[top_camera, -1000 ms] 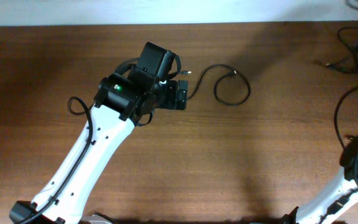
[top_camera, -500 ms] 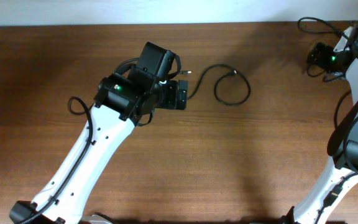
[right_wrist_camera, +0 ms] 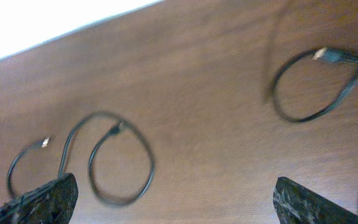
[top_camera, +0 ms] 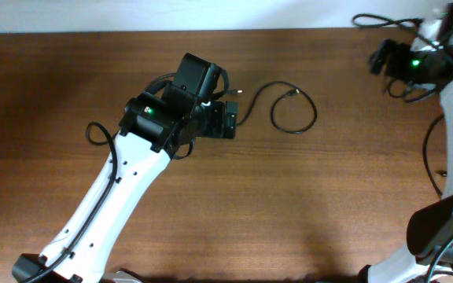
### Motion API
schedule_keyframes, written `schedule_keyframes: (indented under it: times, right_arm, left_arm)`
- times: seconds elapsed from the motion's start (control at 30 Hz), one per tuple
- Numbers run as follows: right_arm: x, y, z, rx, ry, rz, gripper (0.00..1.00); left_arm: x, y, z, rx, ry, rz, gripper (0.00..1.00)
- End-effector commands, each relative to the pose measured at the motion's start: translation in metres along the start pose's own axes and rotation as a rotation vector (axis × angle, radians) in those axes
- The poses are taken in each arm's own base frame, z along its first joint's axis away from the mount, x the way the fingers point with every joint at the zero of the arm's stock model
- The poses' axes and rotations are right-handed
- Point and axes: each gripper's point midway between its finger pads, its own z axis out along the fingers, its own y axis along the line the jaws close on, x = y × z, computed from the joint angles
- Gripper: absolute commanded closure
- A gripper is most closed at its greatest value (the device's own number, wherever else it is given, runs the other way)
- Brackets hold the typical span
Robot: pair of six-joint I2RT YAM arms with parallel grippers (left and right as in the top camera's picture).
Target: Untangle cables
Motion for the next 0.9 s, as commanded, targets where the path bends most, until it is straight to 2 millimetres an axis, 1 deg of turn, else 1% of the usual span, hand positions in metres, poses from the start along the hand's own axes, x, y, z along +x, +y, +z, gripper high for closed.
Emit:
schedule_keyframes:
  times: [0.0, 0.03, 0.17, 0.27, 0.3, 0.33, 0.37, 0.4, 0.47, 0.5, 0.53, 0.6, 0.67, 0.73, 0.8, 0.87]
  right_arm:
    - [0.023, 0.036, 0.012, -0.048, 0.087, -0.058, 0.01]
    - [0.034, 0.045, 0.016, -0.055, 0.126, -0.072, 0.01]
    - [0.074, 0.066, 0.029, -0.069, 0.248, -0.113, 0.01]
    - [0.111, 0.076, 0.049, -0.077, 0.328, -0.145, 0.01]
    - [0.125, 0.081, 0.059, -0.083, 0.351, -0.163, 0.01]
    - [0.136, 0.085, 0.068, -0.090, 0.360, -0.179, 0.01]
    - [0.144, 0.087, 0.073, -0.093, 0.368, -0.188, 0.01]
    - [0.156, 0.091, 0.083, -0.102, 0.373, -0.206, 0.01]
    - [0.172, 0.102, 0.099, -0.125, 0.360, -0.242, 0.01]
    - [0.177, 0.108, 0.104, -0.138, 0.347, -0.262, 0.01]
    - [0.180, 0.119, 0.111, -0.160, 0.318, -0.290, 0.00]
    - [0.181, 0.132, 0.119, -0.174, 0.280, -0.325, 0.00]
    - [0.181, 0.135, 0.131, -0.152, 0.260, -0.349, 0.00]
    - [0.188, 0.134, 0.143, -0.146, 0.278, -0.352, 0.00]
    - [0.202, 0.124, 0.161, -0.115, 0.322, -0.351, 0.02]
    - [0.225, 0.109, 0.187, -0.070, 0.386, -0.348, 0.11]
  left_arm:
    - [0.000, -0.001, 0.001, 0.003, 0.002, 0.001, 0.01]
    - [0.000, -0.001, 0.001, 0.003, 0.002, 0.001, 0.01]
    - [0.000, -0.001, 0.001, 0.003, 0.002, 0.001, 0.01]
    - [0.000, -0.001, 0.001, 0.003, 0.002, 0.001, 0.01]
    - [0.000, -0.001, 0.001, 0.003, 0.002, 0.001, 0.01]
    - [0.000, -0.001, 0.001, 0.003, 0.002, 0.001, 0.01]
    - [0.000, -0.001, 0.001, 0.003, 0.002, 0.001, 0.01]
    - [0.000, -0.001, 0.001, 0.003, 0.002, 0.001, 0.01]
    - [0.000, -0.001, 0.001, 0.003, 0.002, 0.001, 0.01]
    - [0.000, -0.001, 0.001, 0.003, 0.002, 0.001, 0.01]
    - [0.000, -0.001, 0.001, 0.003, 0.002, 0.001, 0.01]
    - [0.000, -0.001, 0.001, 0.003, 0.002, 0.001, 0.01]
    - [0.000, -0.001, 0.001, 0.003, 0.002, 0.001, 0.01]
    - [0.000, -0.001, 0.001, 0.003, 0.002, 0.001, 0.01]
    - [0.000, -0.001, 0.001, 0.003, 0.002, 0.001, 0.01]
    - [0.000, -0.001, 0.001, 0.003, 0.002, 0.001, 0.01]
